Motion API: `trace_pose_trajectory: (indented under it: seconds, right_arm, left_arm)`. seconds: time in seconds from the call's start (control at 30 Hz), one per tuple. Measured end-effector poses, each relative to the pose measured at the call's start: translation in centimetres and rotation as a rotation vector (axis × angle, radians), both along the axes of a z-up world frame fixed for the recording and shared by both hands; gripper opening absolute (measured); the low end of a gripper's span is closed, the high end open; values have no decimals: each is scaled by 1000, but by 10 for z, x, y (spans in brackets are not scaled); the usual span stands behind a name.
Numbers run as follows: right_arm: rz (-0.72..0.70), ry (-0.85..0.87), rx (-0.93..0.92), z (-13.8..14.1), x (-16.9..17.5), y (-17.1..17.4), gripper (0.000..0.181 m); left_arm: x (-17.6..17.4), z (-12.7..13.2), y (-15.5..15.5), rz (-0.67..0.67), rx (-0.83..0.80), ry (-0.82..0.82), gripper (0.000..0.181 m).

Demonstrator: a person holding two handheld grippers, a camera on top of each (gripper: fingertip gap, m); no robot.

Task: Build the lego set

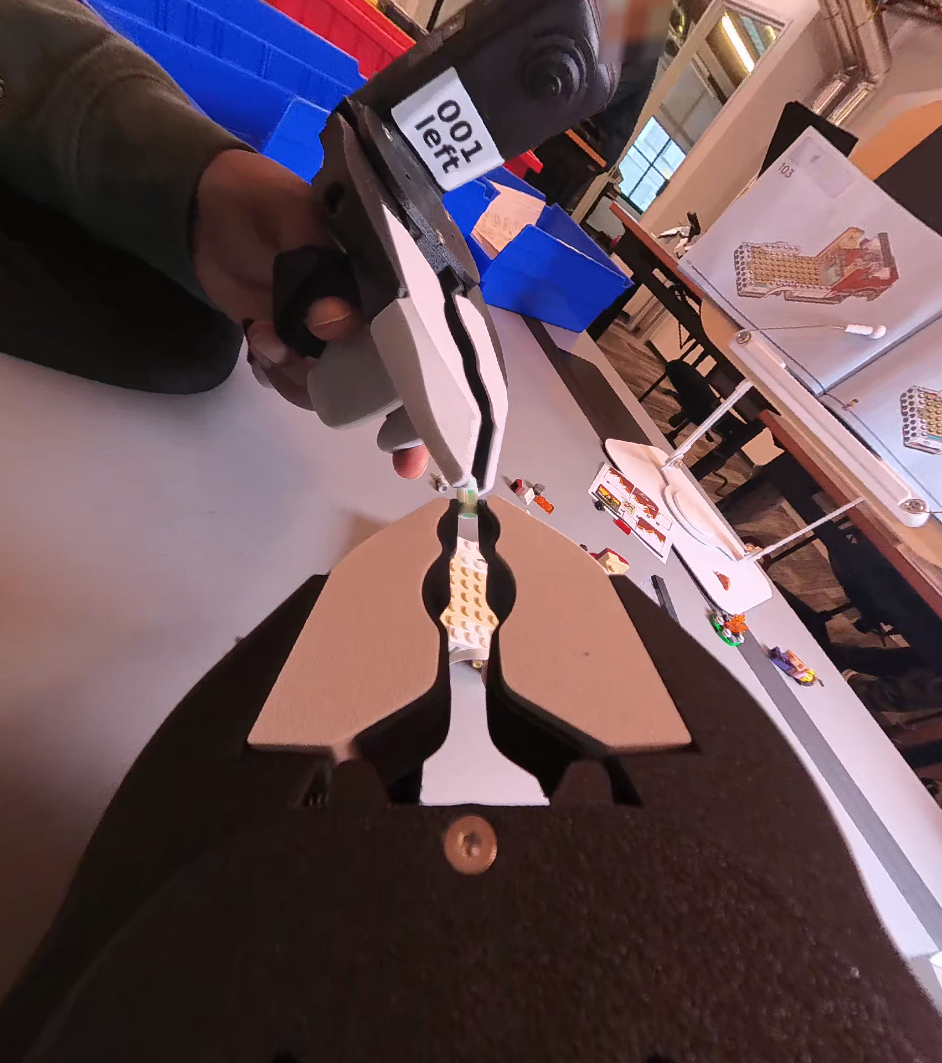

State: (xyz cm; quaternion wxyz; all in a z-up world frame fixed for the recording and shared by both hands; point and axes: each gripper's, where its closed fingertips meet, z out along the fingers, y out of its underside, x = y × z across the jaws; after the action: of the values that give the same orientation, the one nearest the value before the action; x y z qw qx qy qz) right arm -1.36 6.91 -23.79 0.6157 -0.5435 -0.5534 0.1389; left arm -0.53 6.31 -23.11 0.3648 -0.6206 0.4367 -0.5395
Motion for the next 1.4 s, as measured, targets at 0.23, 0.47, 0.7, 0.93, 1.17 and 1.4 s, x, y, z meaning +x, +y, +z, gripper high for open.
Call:
trace_pose_trajectory:
  seconds: [0.23, 0.47, 0.7, 0.93, 1.17, 1.4]
  right_arm:
    - [-8, -24, 20, -4, 0, 1, 6]
    - [-15, -51, 42, -8, 0, 1, 6]
    - [-19, -51, 47, -8, 0, 2, 6]
    - [-20, -54, 48, -8, 1, 2, 6]
    - [-23, -49, 45, -7, 1, 3, 6]
    - [-22, -50, 44, -8, 1, 2, 6]
  left_arm:
    - [0, -4, 1, 9, -52, 2, 6]
    - [-1, -4, 2, 17, -91, -11, 5]
    - [-1, -5, 3, 27, -68, 1, 9]
    - [-1, -7, 3, 26, -60, 9, 6]
    - [-2, -8, 4, 29, -52, 12, 6]
    - [-2, -8, 3, 26, -49, 17, 5]
